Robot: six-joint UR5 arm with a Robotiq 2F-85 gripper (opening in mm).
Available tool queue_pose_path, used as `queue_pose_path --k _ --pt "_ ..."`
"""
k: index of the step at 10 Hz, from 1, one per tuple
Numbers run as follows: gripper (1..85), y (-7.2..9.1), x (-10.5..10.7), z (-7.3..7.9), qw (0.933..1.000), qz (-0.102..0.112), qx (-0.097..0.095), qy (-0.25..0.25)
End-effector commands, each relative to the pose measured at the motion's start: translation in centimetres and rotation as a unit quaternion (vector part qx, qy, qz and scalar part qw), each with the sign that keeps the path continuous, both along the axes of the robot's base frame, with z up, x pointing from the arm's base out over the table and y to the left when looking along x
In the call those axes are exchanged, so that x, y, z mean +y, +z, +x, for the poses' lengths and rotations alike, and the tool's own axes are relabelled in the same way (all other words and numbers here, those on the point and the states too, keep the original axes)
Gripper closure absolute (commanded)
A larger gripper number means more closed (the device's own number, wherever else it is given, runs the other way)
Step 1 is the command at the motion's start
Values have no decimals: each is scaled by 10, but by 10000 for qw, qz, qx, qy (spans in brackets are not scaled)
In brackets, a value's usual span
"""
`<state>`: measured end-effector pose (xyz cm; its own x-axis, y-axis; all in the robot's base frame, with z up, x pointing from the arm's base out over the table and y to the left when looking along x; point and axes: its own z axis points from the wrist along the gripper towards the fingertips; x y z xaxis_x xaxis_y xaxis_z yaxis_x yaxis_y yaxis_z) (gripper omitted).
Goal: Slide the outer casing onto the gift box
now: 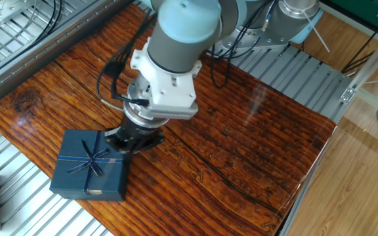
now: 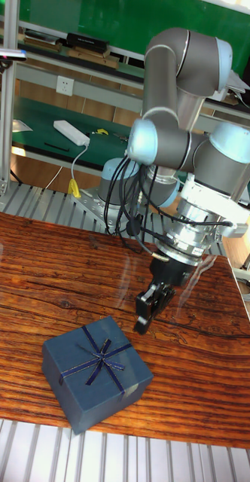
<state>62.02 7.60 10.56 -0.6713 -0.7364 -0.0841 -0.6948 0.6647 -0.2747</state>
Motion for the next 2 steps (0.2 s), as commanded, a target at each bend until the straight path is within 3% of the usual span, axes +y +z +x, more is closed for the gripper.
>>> queue_pose_path --k 1,2 --pt "847 -2 29 -39 9934 719 665 -591" --pt "847 -3 29 -38 9936 712 649 -590"
